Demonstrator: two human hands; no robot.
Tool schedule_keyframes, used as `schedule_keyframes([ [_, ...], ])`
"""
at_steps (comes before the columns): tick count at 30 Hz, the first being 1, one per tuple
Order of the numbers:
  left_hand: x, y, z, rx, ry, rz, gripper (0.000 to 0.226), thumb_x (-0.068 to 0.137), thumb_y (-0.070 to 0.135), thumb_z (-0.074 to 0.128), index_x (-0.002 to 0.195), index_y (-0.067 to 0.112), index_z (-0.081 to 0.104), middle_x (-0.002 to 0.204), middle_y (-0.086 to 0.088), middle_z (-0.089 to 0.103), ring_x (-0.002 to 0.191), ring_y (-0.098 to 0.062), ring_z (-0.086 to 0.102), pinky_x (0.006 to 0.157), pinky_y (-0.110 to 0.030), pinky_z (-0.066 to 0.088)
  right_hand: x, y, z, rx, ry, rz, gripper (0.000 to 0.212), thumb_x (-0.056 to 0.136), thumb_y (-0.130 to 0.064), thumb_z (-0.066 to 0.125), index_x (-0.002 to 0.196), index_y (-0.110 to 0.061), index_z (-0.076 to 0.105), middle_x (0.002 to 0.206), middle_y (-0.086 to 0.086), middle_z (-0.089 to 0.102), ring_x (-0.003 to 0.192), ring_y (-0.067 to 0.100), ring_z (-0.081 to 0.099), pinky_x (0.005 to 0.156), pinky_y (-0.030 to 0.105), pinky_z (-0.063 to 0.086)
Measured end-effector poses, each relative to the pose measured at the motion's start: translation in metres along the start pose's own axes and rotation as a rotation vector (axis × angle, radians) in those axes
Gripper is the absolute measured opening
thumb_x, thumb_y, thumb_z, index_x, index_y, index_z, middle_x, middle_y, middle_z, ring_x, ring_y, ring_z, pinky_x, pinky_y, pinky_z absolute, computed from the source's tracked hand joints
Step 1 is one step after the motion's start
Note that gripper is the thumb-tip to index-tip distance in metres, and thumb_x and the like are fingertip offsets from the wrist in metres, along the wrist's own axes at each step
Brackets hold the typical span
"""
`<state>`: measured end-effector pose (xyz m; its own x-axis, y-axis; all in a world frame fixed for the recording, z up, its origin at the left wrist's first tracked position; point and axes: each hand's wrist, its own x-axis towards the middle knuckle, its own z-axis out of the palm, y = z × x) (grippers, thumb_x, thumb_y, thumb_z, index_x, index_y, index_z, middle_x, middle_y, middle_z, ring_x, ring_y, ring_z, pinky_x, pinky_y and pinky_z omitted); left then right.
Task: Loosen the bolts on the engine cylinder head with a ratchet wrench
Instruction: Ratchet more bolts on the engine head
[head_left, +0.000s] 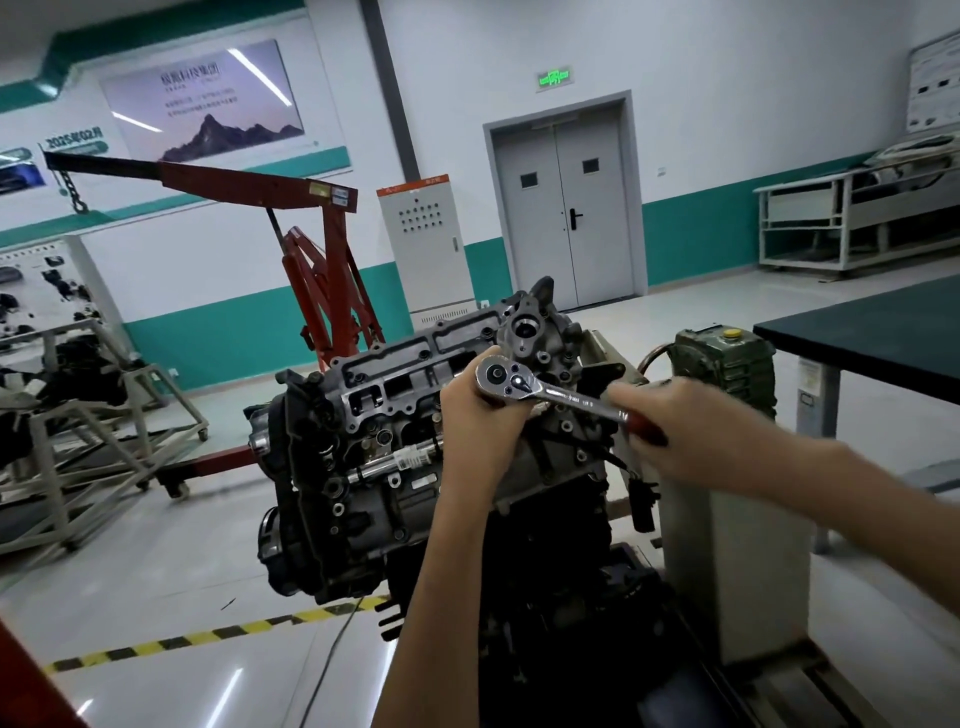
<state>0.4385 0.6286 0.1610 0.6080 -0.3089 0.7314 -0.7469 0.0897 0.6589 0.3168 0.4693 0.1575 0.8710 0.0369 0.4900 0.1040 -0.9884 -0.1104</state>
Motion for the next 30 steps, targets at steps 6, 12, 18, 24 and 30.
schedule_keyframes([
  [6,-0.003,0.0,-0.005,0.012,-0.034,0.043,0.026,0.076,-0.003,0.07,0.068,0.016,0.053,0.062,0.01,0.055,0.057,-0.006,0.047,0.056,-0.02,0.04,0.01,0.005,-0.008,-0.033,0.027,0.011,0.011,0.084,-0.01,0.054,0.094,-0.013,0.051,0.065,-0.01,0.053,0.054,-0.001,0.053,0.05,0.02,0.049],
  [12,-0.006,0.0,0.011,0.001,0.055,0.079,0.032,0.076,-0.008,0.065,0.071,0.016,0.045,0.062,0.013,0.044,0.057,-0.001,0.039,0.056,-0.013,0.036,-0.028,-0.084,0.071,0.534,0.33,0.247,0.026,0.078,-0.004,0.06,0.082,-0.025,0.046,0.051,-0.011,0.045,0.047,-0.002,0.052,0.042,0.003,0.031],
  [18,-0.003,-0.001,0.011,-0.019,0.051,0.038,0.04,0.079,-0.012,0.059,0.062,0.017,0.037,0.054,0.014,0.037,0.053,-0.001,0.03,0.051,-0.018,0.029,-0.025,-0.086,0.069,0.598,0.276,0.197,0.034,0.075,0.0,0.057,0.074,-0.031,0.042,0.046,-0.01,0.046,0.047,0.0,0.051,0.042,0.003,0.03],
  [24,0.003,-0.003,0.005,0.007,-0.016,0.017,0.038,0.074,-0.007,0.068,0.059,0.019,0.046,0.054,0.012,0.047,0.054,-0.005,0.039,0.053,-0.022,0.034,-0.002,0.007,-0.003,0.027,0.031,-0.007,0.018,0.083,-0.009,0.056,0.097,-0.019,0.051,0.062,-0.01,0.053,0.052,0.003,0.056,0.05,0.024,0.052],
  [30,-0.006,-0.004,0.003,0.024,0.018,0.103,0.023,0.074,-0.001,0.07,0.071,0.012,0.052,0.064,0.006,0.055,0.059,-0.006,0.045,0.057,-0.023,0.039,-0.008,-0.004,0.018,0.092,0.051,0.084,0.02,0.083,-0.009,0.054,0.103,-0.014,0.051,0.069,0.0,0.059,0.053,0.006,0.058,0.049,0.025,0.052],
])
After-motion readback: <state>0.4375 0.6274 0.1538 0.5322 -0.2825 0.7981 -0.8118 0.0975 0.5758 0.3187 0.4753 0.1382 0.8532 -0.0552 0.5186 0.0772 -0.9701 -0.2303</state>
